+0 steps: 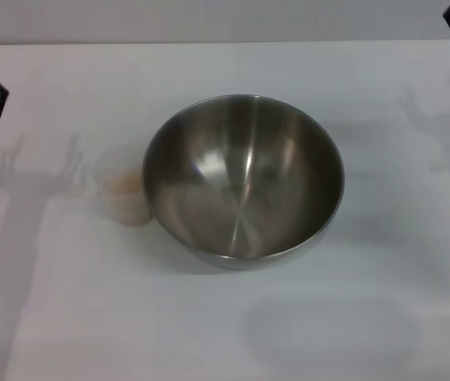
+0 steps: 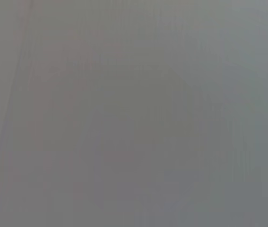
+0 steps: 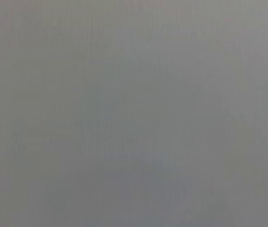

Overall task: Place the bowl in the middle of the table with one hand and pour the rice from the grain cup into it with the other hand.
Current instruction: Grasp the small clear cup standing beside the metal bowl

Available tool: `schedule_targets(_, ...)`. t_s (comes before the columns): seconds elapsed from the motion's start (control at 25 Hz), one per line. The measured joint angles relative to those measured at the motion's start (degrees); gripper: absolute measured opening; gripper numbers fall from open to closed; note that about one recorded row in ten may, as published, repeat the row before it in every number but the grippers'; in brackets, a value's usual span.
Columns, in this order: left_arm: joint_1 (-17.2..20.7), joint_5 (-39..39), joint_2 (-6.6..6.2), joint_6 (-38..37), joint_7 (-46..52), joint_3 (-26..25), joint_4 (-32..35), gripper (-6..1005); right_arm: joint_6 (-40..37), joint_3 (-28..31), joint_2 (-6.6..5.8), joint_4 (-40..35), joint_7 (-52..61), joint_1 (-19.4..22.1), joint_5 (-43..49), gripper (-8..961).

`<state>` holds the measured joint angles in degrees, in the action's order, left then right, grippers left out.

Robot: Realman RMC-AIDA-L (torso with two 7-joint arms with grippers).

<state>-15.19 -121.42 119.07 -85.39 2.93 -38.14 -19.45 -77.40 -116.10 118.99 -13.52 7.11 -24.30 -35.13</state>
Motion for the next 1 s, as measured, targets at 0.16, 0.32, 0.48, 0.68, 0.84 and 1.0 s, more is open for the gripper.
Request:
schedule_targets(0.16, 1.8, 0.0, -0.01, 0.0, -0.5, 3.1, 0.1, 844, -1.8, 1.7, -0.02, 3.1, 0.0, 0.1, -0.4, 792)
schedule_targets(0.32, 2.8, 0.0, -0.03, 0.1, -0.8, 6.4, 0.9, 844, -2.9, 3.9, -0.34, 5.1, 0.0, -0.1, -0.3, 792)
schedule_targets(0.48, 3.5, -0.1, -0.05, 2.2, -0.9, 11.5, 2.6, 843, -2.5, 4.5, -0.71, 6.0, 0.0, -0.9, -0.2, 792)
schedule_targets(0.68, 4.2, 0.0, -0.06, 4.9, -0.9, 14.1, 3.0, 838, -2.3, 4.5, -1.22, 6.4, 0.0, -1.9, -0.2, 792)
schedule_targets(0.84, 4.3, 0.0, 0.02, 6.5, -1.0, 15.8, 3.0, 828, -2.3, 4.5, -1.42, 6.7, 0.0, -2.2, -0.1, 792)
schedule_targets(1.0, 4.2, 0.0, 0.03, 8.4, -1.0, 16.2, 2.7, 818, -2.6, 4.5, -1.51, 6.8, 0.0, -2.3, 0.0, 792)
